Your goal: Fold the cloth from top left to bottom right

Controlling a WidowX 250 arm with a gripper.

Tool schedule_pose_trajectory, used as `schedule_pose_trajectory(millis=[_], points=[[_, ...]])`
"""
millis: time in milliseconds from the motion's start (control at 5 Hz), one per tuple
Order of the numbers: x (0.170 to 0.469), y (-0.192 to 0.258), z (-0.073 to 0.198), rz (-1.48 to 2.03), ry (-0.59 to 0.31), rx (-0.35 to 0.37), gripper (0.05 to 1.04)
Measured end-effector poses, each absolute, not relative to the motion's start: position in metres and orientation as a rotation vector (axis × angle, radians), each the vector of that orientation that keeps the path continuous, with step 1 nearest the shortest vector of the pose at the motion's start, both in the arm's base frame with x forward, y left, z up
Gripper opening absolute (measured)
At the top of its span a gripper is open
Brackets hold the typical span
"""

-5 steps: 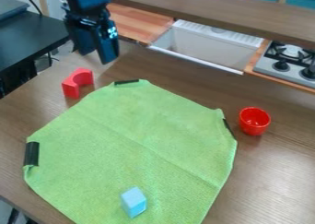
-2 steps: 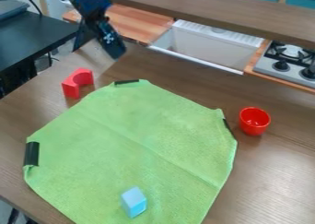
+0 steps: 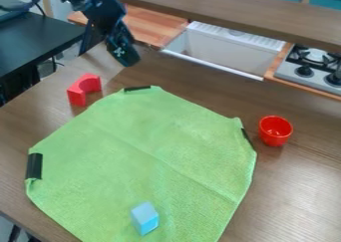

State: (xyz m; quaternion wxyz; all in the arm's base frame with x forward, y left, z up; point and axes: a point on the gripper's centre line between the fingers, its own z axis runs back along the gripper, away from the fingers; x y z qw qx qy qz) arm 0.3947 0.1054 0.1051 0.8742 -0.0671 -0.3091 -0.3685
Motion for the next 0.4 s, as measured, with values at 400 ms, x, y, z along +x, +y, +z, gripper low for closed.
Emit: schedule_pose_trajectory(millis=[400], points=[[0.433, 0.098, 0.06, -0.723, -0.567, 0.01, 1.001]])
